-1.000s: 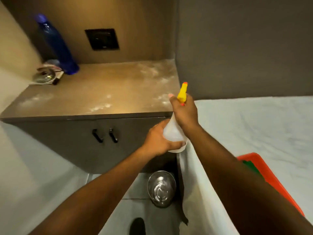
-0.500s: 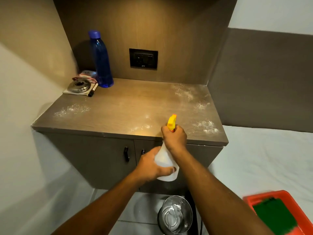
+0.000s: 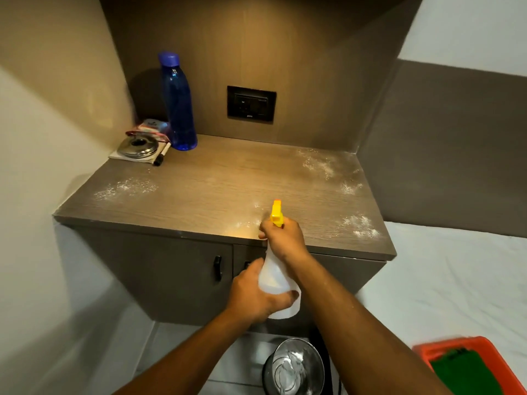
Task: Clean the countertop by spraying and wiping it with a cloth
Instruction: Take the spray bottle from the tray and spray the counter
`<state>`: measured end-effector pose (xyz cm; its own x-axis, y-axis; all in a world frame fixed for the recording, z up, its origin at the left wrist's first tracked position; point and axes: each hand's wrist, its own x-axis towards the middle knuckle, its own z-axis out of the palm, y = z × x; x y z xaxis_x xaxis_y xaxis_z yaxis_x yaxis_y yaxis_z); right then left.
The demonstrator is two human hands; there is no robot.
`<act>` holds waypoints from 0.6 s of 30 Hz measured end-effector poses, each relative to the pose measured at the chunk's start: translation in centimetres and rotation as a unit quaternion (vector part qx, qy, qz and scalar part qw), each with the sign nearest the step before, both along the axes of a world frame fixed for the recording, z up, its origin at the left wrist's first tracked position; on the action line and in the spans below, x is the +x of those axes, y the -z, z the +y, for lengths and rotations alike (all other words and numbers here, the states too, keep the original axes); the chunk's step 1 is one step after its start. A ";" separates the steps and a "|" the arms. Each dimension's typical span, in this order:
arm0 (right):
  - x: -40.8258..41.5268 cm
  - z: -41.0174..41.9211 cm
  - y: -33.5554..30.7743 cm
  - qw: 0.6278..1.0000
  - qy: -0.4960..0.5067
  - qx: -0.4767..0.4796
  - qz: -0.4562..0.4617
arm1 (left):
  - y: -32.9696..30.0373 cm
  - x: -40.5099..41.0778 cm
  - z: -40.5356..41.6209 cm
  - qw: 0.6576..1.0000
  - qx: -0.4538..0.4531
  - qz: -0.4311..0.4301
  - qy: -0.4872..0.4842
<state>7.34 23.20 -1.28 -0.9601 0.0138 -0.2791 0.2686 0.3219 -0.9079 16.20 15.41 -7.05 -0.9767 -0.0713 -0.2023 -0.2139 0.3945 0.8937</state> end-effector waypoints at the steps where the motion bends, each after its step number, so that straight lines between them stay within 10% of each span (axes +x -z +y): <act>1: 0.1 -0.9 0.0 1.000 -0.008 0.006 0.005 | 0.0 0.1 -0.5 1.000 -0.018 -0.004 -0.018; 18: 1.7 -19.1 -1.1 0.963 -0.263 -0.052 -0.011 | -1.5 4.2 -13.8 0.965 -0.077 -0.027 -0.248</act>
